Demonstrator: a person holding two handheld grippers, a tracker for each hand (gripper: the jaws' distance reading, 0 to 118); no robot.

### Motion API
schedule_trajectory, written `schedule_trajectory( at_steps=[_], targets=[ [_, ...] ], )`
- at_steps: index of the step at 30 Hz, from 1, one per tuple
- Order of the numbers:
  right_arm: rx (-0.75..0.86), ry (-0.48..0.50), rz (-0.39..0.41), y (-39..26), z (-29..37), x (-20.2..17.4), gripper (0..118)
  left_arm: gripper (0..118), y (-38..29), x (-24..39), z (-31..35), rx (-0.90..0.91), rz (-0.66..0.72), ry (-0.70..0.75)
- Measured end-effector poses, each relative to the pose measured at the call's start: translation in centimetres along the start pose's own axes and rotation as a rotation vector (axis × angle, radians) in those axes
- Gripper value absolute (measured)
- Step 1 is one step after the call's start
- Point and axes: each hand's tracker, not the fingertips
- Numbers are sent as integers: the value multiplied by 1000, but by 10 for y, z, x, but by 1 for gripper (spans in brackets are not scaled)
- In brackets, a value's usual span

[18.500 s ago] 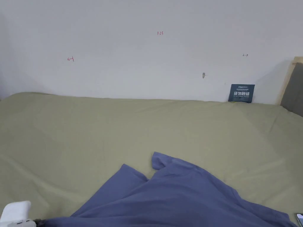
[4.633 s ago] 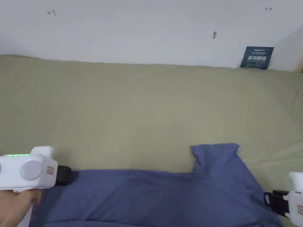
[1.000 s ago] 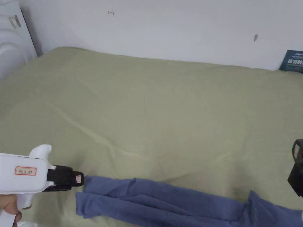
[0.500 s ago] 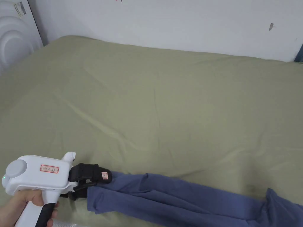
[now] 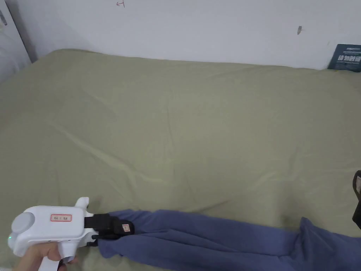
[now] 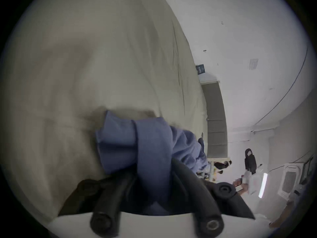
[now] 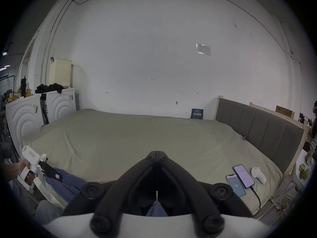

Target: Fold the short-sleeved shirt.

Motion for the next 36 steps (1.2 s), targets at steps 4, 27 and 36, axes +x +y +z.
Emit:
schedule_trajectory(
  at_steps=[4, 27, 36],
  targets=[
    [13, -9, -14, 4, 2, 9, 1, 6, 4, 11, 22, 34, 33, 15],
    [87, -43, -60, 3, 24, 42, 1, 6, -65, 223, 23, 37, -430, 452],
    [58, -29, -63, -13, 33, 56, 1, 28, -99, 240, -147, -101, -564, 639]
  ],
)
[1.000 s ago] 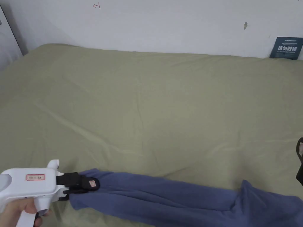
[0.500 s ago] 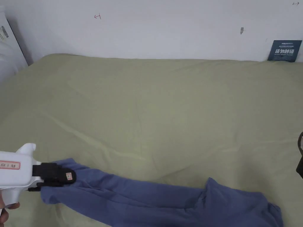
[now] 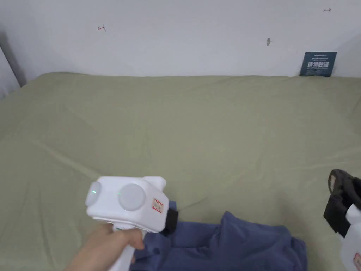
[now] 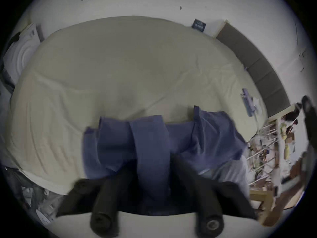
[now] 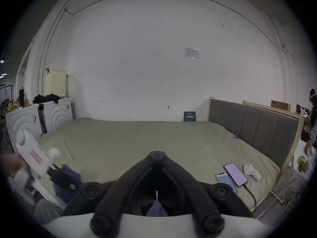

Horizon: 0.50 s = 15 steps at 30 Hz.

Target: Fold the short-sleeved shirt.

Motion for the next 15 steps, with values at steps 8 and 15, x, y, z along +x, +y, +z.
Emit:
schedule_trajectory(
  at_steps=[8, 15],
  targets=[
    [-41, -28, 1, -6, 4, 16, 2, 93, -7, 29, -9, -36, 40, -244],
    [-72, -12, -40, -13, -9, 13, 2, 0, -1, -52, 32, 119, 144, -192]
  ],
)
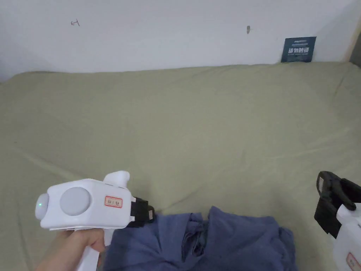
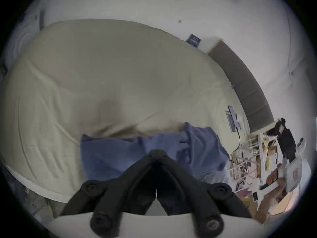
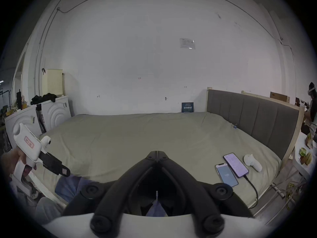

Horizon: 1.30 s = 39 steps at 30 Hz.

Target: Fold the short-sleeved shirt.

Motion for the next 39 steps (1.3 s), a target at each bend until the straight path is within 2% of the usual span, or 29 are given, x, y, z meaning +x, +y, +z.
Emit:
schedule_trajectory(
  at_steps=[5, 8, 10, 13, 15, 16, 18, 22, 26, 27, 28, 29, 30, 33, 37, 39],
  targets=[
    [-26, 24, -3, -4, -2, -7, 2, 0, -10, -6, -70, -143, 79, -53],
    [-43, 18, 15, -8, 3, -6, 2, 0, -30, 9, -120, -255, 137, -229],
    [-52, 13, 23, -10, 7, -2, 2, 0, -43, 18, -138, -217, 70, -176],
    [-62, -8, 13, -11, 9, 4, 2, 0, -32, 7, -123, -222, 157, -264],
    [-65, -16, 4, -11, 7, 5, 2, 0, -23, -1, -97, -224, 133, -256],
    [-64, -17, 4, -11, 6, 5, 2, 0, -20, -6, -77, -180, 76, -257],
    [-64, -16, 1, -10, 3, 2, 2, 0, -14, -22, -37, -116, 53, -251],
    [-69, 7, 17, -9, -6, -12, 2, 0, -12, -82, 26, -12, 139, -205],
    [-78, 34, 22, -8, -14, -25, 2, 0, -21, -128, 28, -37, 172, -139],
    [-82, 40, 22, -7, -15, -27, 2, 12, -24, -136, 24, -49, 178, -159],
    [-87, 40, 28, -7, -16, -30, 2, 44, -26, -143, 19, -67, 188, -200],
    [-90, 39, 36, -7, -16, -33, 2, 97, -29, -149, 14, -68, 206, -243],
    [-90, 39, 42, -6, -16, -34, 2, 118, -28, -153, 7, -77, 217, -278],
    [-93, 34, 50, -5, -16, -37, 2, 118, -31, -161, -13, -79, 281, -432],
    [-99, 21, 60, -4, -17, -38, 2, 118, -34, -157, -45, -100, 333, -512],
    [-102, 14, 68, -3, -17, -38, 2, 118, -28, -151, -55, -108, 342, -625]
  ],
)
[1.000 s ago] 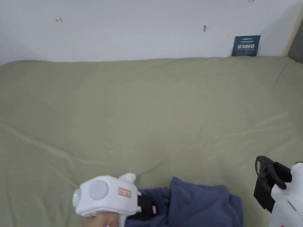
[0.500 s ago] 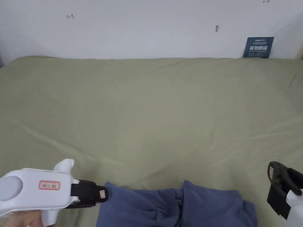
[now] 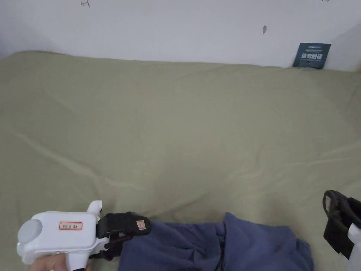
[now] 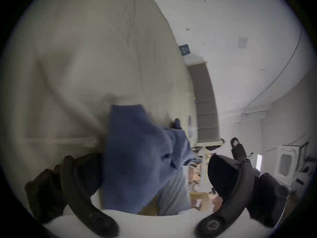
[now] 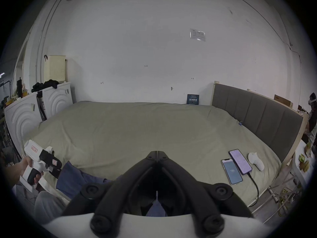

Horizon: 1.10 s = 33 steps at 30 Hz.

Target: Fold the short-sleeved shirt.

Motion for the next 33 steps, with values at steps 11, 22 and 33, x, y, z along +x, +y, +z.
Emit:
schedule_trajectory(
  at_steps=[11, 22, 33],
  targets=[
    [13, 4, -7, 3, 10, 4, 2, 13, 7, -13, 4, 37, -47, 159],
    [101, 56, -17, 27, 8, 12, 2, 14, -4, 84, 125, 258, -88, 543],
    [135, 54, -70, 26, 21, 36, 2, 14, -30, 214, 10, 100, -327, 920]
  ],
)
